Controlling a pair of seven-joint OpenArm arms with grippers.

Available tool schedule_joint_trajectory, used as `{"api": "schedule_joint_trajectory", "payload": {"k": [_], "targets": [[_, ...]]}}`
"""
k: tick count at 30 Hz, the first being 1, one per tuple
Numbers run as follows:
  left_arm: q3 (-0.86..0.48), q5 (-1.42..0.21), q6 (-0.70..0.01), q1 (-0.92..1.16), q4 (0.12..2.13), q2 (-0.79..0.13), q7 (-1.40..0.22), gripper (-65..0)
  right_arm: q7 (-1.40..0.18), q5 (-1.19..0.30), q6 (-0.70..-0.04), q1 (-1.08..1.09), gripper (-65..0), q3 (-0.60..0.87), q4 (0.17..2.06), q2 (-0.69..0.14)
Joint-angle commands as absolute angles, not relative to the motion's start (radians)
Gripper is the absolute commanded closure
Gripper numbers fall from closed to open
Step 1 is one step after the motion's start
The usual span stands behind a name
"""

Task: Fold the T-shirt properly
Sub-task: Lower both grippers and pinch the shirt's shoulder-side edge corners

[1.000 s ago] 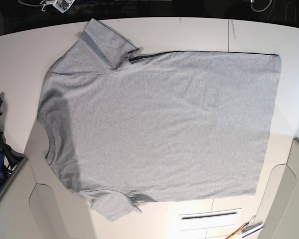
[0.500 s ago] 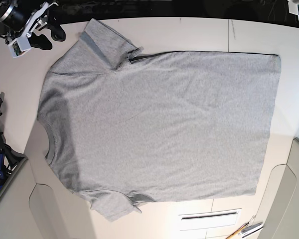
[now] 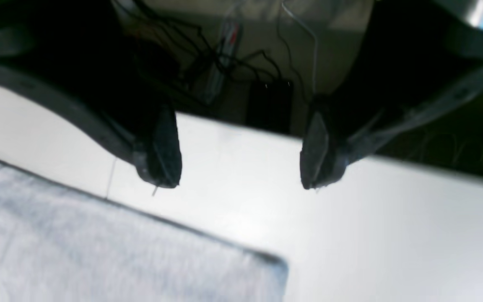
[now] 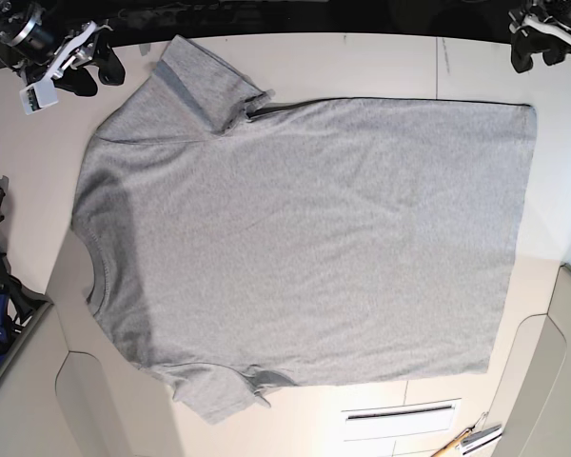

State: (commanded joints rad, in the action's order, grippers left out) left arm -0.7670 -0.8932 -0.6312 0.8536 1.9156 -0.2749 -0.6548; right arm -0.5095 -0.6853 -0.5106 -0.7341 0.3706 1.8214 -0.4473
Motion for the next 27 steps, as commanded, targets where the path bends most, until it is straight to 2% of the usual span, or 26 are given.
{"api": "schedule_joint_trajectory", "payload": {"k": [4,13,19,27], "targets": [[-0.767,-0.871,-0.591,0.765,1.878,-0.31,-0.654,-47.5,-0.509,-0.69,-0.513,-0.714,-31.7,0.37,1.781,-0.44],[-0.75,-0.91,-0.599,0.612,1.598,-0.384,-0.655,-47.5,-0.517,-0.7,-0.513,-0.693,-31.7,0.348,1.755,-0.412],[-0.672,-0.863,-0.598,0.581,1.576,-0.385,-0.648,-47.5,-0.517,-0.698,-0.513,-0.677,-31.7,0.278,1.755,-0.412],[-0.654,-0.852,-0.596,0.529,1.517,-0.385,-0.646,-47.5,-0.517,-0.696,-0.513,-0.667,-31.7,0.24,1.755,-0.381]]}}
